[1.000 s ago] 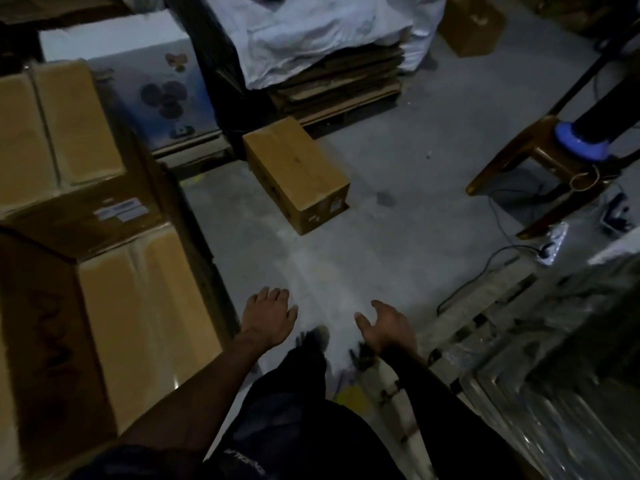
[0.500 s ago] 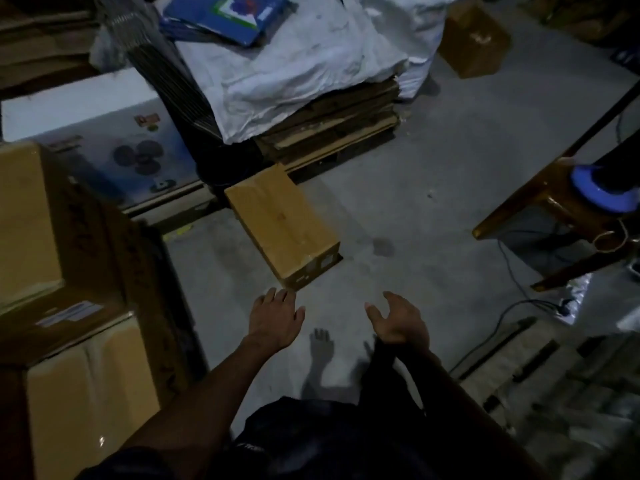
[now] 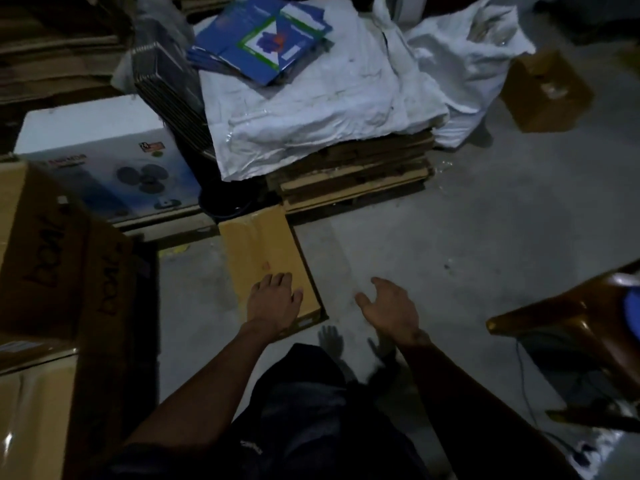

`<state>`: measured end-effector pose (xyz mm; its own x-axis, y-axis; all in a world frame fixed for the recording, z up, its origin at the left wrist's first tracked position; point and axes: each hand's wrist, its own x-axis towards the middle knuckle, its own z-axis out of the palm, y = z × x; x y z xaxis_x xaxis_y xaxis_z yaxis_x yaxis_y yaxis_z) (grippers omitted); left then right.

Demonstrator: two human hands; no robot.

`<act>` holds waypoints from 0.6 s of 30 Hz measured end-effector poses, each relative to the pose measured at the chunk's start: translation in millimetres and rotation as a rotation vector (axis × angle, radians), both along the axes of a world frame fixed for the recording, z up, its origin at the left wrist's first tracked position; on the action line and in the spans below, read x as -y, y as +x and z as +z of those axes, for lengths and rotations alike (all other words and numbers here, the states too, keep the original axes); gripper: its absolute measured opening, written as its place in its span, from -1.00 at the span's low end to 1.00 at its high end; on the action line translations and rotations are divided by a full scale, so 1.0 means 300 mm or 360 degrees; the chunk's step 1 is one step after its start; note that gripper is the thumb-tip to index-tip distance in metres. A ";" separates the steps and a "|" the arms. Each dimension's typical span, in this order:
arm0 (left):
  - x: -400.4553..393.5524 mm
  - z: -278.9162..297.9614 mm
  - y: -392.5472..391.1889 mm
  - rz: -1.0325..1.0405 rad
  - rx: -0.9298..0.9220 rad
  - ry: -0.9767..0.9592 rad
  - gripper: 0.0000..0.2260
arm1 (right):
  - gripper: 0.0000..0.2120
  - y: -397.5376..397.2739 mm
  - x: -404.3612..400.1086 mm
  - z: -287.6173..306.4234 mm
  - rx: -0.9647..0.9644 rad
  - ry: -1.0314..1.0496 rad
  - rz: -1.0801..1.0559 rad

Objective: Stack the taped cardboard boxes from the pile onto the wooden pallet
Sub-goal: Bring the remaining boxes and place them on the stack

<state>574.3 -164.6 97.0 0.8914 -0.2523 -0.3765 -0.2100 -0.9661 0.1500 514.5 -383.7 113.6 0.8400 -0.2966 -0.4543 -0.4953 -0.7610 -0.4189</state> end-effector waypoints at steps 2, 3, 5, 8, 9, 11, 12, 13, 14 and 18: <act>0.058 0.001 0.084 0.0072 0.0003 -0.0004 -0.53 | -0.37 0.115 0.064 0.016 0.0022 -0.0011 0.0061; 0.080 -0.005 0.127 0.0116 -0.0014 -0.0005 -0.53 | -0.37 0.172 0.091 0.020 0.0014 -0.0009 0.0097; 0.113 -0.028 0.210 0.0179 -0.0034 0.0000 -0.52 | -0.37 0.292 0.140 0.014 -0.0010 -0.0022 0.0189; 0.145 -0.097 0.359 0.0266 -0.0062 -0.0002 -0.51 | -0.36 0.500 0.196 -0.024 -0.0023 -0.0042 0.0325; 0.150 -0.116 0.405 0.0298 -0.0074 0.0003 -0.51 | -0.36 0.562 0.204 -0.031 -0.0024 -0.0046 0.0366; 0.159 -0.159 0.520 0.0388 -0.0093 -0.0014 -0.52 | -0.37 0.722 0.216 -0.051 -0.0027 -0.0062 0.0475; 0.161 -0.169 0.581 0.0443 -0.0107 -0.0031 -0.52 | -0.37 0.809 0.217 -0.056 -0.0041 -0.0067 0.0535; 0.159 -0.170 0.633 0.0494 -0.0119 -0.0042 -0.53 | -0.37 0.884 0.214 -0.053 -0.0063 -0.0070 0.0592; 0.155 -0.169 0.677 0.0531 -0.0124 -0.0039 -0.53 | -0.36 0.947 0.207 -0.047 -0.0075 -0.0078 0.0651; 0.132 -0.137 0.854 0.0713 -0.0123 -0.0007 -0.52 | -0.36 1.229 0.158 -0.024 -0.0055 -0.0072 0.0898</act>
